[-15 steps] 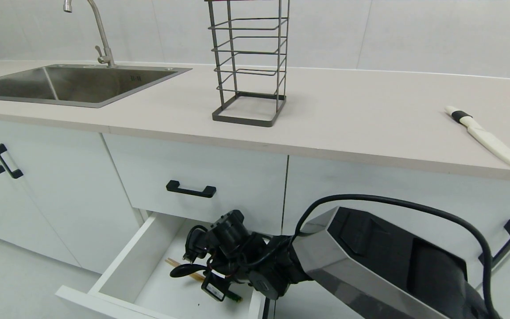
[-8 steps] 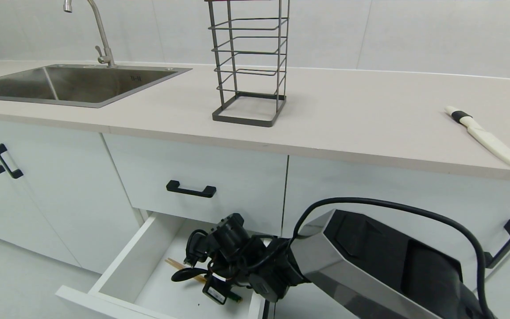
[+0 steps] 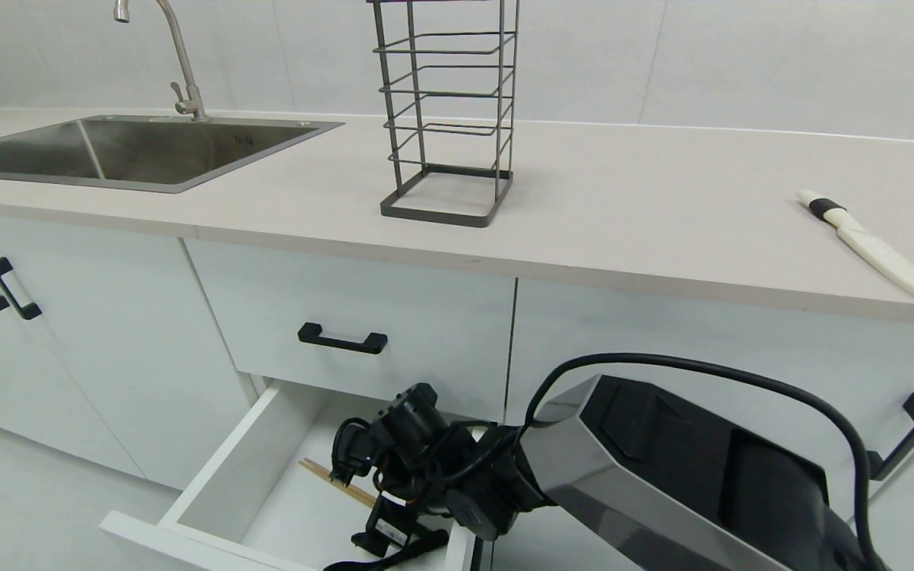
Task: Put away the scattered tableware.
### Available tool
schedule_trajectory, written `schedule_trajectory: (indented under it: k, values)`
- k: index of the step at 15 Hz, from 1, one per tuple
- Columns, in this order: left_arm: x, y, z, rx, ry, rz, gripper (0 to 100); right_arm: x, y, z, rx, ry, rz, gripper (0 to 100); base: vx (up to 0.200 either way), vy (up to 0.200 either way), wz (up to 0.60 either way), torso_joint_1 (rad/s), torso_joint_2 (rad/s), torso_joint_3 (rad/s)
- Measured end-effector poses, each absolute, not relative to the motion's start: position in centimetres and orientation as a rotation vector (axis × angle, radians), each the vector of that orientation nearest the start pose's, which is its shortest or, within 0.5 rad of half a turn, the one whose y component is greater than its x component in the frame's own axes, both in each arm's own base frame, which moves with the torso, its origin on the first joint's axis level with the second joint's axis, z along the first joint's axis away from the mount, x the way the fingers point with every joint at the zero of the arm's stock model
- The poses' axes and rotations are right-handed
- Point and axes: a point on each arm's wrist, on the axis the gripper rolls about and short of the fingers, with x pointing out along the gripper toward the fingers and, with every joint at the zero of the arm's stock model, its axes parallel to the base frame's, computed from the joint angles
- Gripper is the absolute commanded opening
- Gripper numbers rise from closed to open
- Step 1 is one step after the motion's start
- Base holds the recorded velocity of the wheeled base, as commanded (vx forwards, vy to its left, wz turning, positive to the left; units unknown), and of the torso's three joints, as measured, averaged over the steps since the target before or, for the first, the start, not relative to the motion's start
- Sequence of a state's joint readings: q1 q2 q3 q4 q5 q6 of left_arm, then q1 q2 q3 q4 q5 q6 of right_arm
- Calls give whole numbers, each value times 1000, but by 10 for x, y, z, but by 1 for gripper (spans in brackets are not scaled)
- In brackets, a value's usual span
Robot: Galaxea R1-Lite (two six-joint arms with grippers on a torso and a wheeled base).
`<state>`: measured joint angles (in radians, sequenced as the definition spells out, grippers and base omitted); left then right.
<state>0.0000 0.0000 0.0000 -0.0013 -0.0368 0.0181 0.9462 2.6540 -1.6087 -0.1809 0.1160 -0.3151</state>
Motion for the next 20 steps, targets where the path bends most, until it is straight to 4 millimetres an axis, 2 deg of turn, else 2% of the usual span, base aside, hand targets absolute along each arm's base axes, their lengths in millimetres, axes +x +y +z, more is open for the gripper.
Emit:
schedule_trajectory:
  k: [4, 8, 11, 15, 18, 20]
  values:
    - [-23, -1, 76, 19, -2, -37, 100, 282, 395, -36, -626, 645, 1124, 100, 0, 0, 0, 0, 0, 0]
    - [-23, -1, 76, 19, -2, -37, 100, 269, 396, 17, -596, 554, 1135, 100, 0, 0, 0, 0, 0, 0]
    - [-23, -1, 76, 18, -2, -37, 100, 250, 385, 51, -581, 504, 1147, 100, 0, 0, 0, 0, 0, 0]
    - [-23, -1, 76, 18, -2, -37, 100, 229, 372, 81, -532, 391, 1143, 100, 0, 0, 0, 0, 0, 0]
    - [-23, -1, 76, 19, -2, -37, 100, 213, 360, 95, -484, 370, 1125, 100, 0, 0, 0, 0, 0, 0]
    - [-23, -1, 76, 19, -2, -37, 100, 201, 343, 96, -478, 359, 1104, 100, 0, 0, 0, 0, 0, 0]
